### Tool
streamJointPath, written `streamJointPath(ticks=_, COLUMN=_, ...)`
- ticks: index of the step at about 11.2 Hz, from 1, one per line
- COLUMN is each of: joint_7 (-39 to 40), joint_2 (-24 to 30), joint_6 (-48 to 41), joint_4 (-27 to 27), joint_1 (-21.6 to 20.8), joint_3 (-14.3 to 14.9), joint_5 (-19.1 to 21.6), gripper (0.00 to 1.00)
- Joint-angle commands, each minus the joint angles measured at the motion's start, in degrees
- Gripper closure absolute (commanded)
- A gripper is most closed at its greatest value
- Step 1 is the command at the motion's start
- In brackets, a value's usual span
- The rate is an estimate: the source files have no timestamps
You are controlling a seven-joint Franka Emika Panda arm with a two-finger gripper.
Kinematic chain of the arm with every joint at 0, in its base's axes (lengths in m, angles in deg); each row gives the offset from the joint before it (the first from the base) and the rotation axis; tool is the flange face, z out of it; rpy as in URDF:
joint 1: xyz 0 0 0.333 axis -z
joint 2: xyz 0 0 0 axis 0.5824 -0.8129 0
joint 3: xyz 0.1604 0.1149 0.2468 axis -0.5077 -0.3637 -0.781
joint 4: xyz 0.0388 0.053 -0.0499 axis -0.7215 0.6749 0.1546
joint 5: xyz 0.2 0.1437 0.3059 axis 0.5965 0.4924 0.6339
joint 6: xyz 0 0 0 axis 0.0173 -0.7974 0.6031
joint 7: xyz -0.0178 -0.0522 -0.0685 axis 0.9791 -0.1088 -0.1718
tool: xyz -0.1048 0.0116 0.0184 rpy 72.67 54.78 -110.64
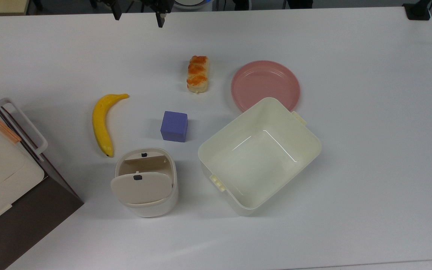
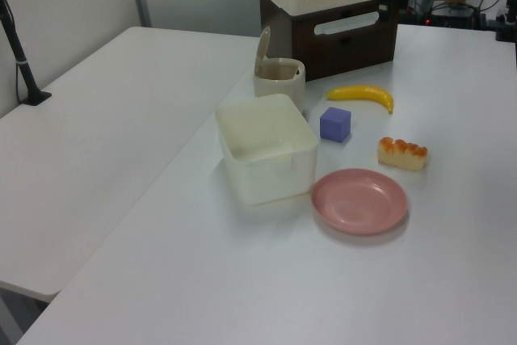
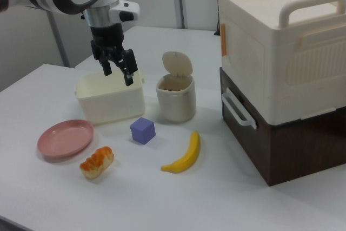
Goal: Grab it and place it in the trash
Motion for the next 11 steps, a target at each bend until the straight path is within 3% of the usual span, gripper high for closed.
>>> streamJointPath(ticks=1, joint_7=-0.6, joint_2=1.4, joint_6=-1.0, joint_4=1.4, joint_1=-1.2, joint_3=0.7, joint_5=0.9, gripper=0.0)
streamJointPath(ticks=11, joint_7=3.2, joint_2=1.5, joint_6=-0.9, joint_4=1.4, joint_1=-1.5, joint_3=0.6, joint_5=0.4, gripper=0.0)
